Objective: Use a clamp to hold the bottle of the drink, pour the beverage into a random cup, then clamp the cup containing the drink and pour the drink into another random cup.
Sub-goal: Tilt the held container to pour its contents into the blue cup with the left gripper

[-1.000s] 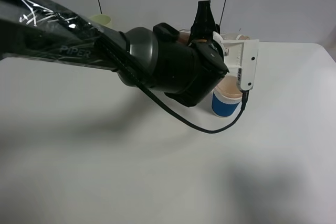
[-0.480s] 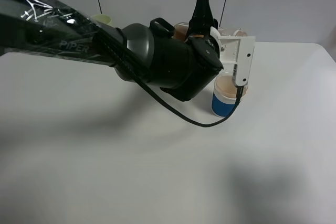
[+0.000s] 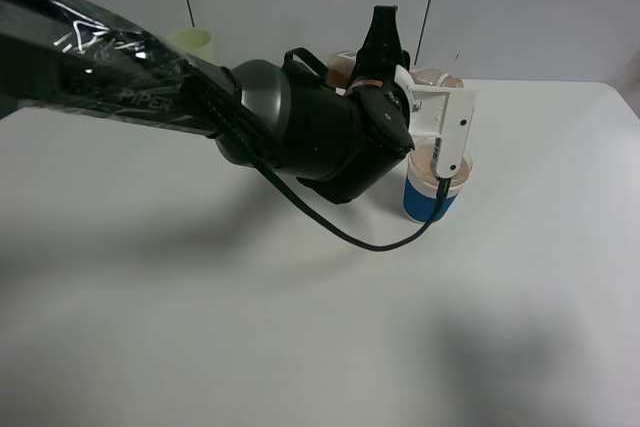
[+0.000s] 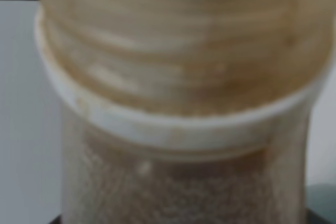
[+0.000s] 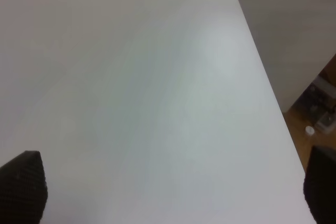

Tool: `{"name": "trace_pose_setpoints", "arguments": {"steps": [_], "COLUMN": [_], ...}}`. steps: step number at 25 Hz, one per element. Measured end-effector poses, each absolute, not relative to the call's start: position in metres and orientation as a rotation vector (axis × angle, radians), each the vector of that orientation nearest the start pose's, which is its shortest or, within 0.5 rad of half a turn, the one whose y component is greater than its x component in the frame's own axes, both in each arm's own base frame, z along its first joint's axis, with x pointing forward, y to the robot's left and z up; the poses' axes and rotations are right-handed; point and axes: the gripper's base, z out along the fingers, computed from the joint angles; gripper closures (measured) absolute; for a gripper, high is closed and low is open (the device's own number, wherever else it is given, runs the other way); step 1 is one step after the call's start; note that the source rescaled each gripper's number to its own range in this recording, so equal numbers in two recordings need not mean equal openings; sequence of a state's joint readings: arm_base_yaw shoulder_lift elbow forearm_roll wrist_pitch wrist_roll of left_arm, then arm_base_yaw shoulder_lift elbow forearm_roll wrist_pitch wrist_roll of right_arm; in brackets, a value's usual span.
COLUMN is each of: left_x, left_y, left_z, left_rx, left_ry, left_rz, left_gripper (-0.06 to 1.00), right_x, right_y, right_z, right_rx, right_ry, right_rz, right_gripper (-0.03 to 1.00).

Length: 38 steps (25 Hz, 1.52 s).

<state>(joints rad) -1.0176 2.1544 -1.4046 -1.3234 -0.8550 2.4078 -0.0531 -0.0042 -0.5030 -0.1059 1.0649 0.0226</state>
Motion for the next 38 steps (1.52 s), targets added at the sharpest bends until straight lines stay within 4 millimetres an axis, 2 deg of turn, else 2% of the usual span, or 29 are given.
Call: {"name": "trace_pose_setpoints", "arguments": {"steps": [38], "left_x": [0.3019], "left_y": [-0.3529], "left_z": [0.1852], "left_rx": [1.456], "left_ry": [1.158], "left_rz": [1.04], "left_gripper": [0.94], "right_x": [-0.0067], "right_y": [-0.0081], "right_z": [0.2781], "right_rx": [0.083], "right_ry": [2.038], "right_rz": [-0.146], "right_gripper": [-0.03]}}
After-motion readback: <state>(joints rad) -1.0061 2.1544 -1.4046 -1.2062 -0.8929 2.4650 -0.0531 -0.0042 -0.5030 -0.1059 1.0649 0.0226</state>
